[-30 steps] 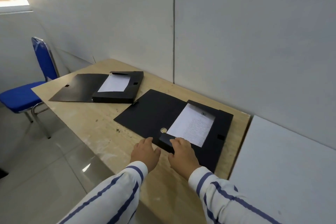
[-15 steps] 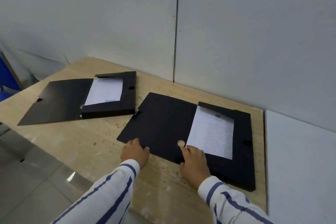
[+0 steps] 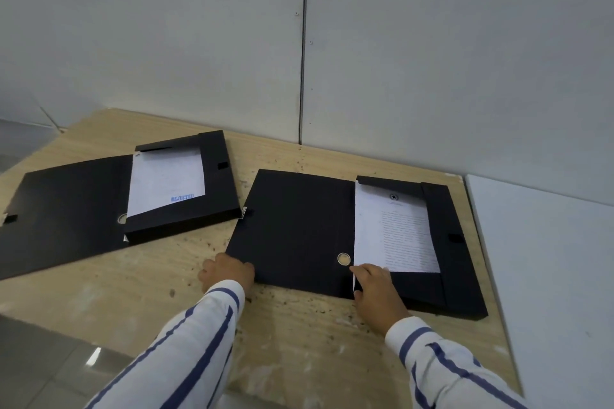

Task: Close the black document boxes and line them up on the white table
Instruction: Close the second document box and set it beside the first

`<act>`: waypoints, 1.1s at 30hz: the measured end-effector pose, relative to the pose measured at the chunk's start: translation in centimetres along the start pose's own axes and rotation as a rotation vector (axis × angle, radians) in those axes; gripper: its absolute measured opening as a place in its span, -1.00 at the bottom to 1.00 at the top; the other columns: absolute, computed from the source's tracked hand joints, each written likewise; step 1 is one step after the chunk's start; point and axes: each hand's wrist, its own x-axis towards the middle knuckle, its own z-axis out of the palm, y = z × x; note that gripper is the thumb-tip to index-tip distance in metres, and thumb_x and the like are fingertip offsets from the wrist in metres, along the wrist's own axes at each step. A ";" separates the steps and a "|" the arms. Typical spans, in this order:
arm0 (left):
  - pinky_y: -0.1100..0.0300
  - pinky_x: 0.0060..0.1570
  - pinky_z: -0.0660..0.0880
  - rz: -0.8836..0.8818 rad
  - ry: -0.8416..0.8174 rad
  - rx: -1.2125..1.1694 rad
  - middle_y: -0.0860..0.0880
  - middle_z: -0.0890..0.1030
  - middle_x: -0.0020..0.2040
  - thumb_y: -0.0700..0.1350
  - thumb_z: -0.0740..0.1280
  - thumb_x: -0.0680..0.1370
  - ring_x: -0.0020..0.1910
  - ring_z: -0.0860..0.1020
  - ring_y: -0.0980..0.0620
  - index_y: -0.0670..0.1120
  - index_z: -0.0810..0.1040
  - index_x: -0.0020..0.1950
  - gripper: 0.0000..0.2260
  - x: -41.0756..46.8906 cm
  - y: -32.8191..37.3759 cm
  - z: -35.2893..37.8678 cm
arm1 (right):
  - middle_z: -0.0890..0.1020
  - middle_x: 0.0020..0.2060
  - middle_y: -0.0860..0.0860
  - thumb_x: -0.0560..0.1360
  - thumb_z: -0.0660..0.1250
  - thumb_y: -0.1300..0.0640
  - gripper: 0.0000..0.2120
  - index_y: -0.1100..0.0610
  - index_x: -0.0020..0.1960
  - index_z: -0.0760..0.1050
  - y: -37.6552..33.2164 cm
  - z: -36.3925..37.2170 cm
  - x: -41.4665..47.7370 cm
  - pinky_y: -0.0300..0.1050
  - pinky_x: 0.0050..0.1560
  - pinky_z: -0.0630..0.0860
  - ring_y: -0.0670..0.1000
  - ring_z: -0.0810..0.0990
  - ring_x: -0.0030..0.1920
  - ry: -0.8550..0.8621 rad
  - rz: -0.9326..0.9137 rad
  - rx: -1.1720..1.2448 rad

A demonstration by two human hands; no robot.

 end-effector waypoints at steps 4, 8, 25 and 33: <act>0.02 0.17 0.47 0.002 -0.020 -0.048 -0.21 0.53 0.14 0.03 0.20 0.54 0.11 0.50 -0.20 -0.19 0.51 0.16 -0.65 1.3 -0.6 -0.7 | 0.37 0.38 0.02 0.56 0.23 0.20 -0.55 0.04 0.43 0.30 0.0 0.1 0.0 -0.02 0.45 0.28 0.08 0.24 0.42 -0.004 0.010 0.005; -0.02 0.07 0.51 0.010 0.043 -0.217 -0.26 0.54 0.11 -0.05 0.20 0.56 0.02 0.54 -0.24 -0.26 0.52 0.15 -0.68 1.7 -0.8 -1.6 | 0.38 0.37 0.02 0.56 0.23 0.20 -0.56 0.05 0.43 0.31 0.0 0.1 -0.1 0.01 0.47 0.26 0.09 0.25 0.42 0.000 0.009 -0.006; 0.25 -0.19 0.43 0.757 0.131 -0.873 0.14 0.52 -0.16 0.11 0.26 0.52 -0.17 0.52 0.24 0.06 0.42 -0.03 -0.85 -11.2 7.7 -4.6 | 0.40 0.37 0.04 0.55 0.22 0.12 -0.57 0.10 0.41 0.33 0.9 -2.7 -0.2 -0.15 0.38 0.29 0.03 0.30 0.39 0.023 -0.063 0.155; 0.28 0.04 0.50 0.944 -0.070 -0.955 0.09 0.58 0.01 0.30 0.13 0.44 0.01 0.55 0.21 0.10 0.48 0.09 -0.61 -14.6 14.7 2.1 | 0.43 0.37 0.06 0.57 0.23 0.11 -0.61 0.12 0.38 0.37 7.8 -7.5 -0.2 -0.12 0.40 0.28 0.06 0.35 0.39 0.142 0.010 0.237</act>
